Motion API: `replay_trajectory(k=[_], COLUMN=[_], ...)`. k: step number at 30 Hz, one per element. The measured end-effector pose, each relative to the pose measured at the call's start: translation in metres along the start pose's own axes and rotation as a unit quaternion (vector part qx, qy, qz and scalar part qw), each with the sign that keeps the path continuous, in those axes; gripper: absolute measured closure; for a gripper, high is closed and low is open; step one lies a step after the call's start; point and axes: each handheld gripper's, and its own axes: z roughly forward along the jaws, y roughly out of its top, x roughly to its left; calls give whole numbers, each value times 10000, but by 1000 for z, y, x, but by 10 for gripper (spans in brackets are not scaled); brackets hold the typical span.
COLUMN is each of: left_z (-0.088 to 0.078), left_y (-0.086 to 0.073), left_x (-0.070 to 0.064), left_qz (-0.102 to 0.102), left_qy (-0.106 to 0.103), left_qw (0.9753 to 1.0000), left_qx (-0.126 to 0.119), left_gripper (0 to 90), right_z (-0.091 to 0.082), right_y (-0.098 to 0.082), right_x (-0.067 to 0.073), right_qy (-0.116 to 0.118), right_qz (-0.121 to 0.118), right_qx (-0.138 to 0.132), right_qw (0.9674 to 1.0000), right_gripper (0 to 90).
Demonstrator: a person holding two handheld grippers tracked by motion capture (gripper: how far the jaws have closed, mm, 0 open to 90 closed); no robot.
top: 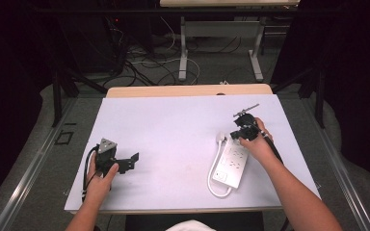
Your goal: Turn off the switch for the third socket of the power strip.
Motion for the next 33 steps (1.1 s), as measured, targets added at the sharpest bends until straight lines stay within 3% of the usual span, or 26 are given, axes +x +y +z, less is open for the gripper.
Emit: replay_trajectory(k=[8, 9, 10, 28, 31, 33], left_z=[0, 0, 0, 0, 0, 0], left_y=[0, 0, 0, 0, 0, 0], left_x=[0, 0, 0, 0, 0, 0], left_qz=[4, 2, 2, 5, 6, 6], left_qy=[-4, -3, -3, -1, -1, -1], left_qw=[10000, 10000, 10000, 10000, 10000, 10000], left_qx=[0, -1, -1, 0, 4, 3], left_gripper=[5, 5, 5, 5, 5, 5], right_z=[1, 1, 2, 2, 2, 1], right_y=[0, -1, -1, -1, -1, -1], right_x=[0, -2, -1, 0, 0, 1], right_qy=[-3, 33, -8, -11, 3, -33], right_qz=[-7, -124, -19, 13, -90, -36], right_qx=[-10, -27, 43, 47, 21, 23], right_qw=[10000, 9999, 10000, 10000, 10000, 10000], right_gripper=[900, 900, 900, 900, 872, 848])
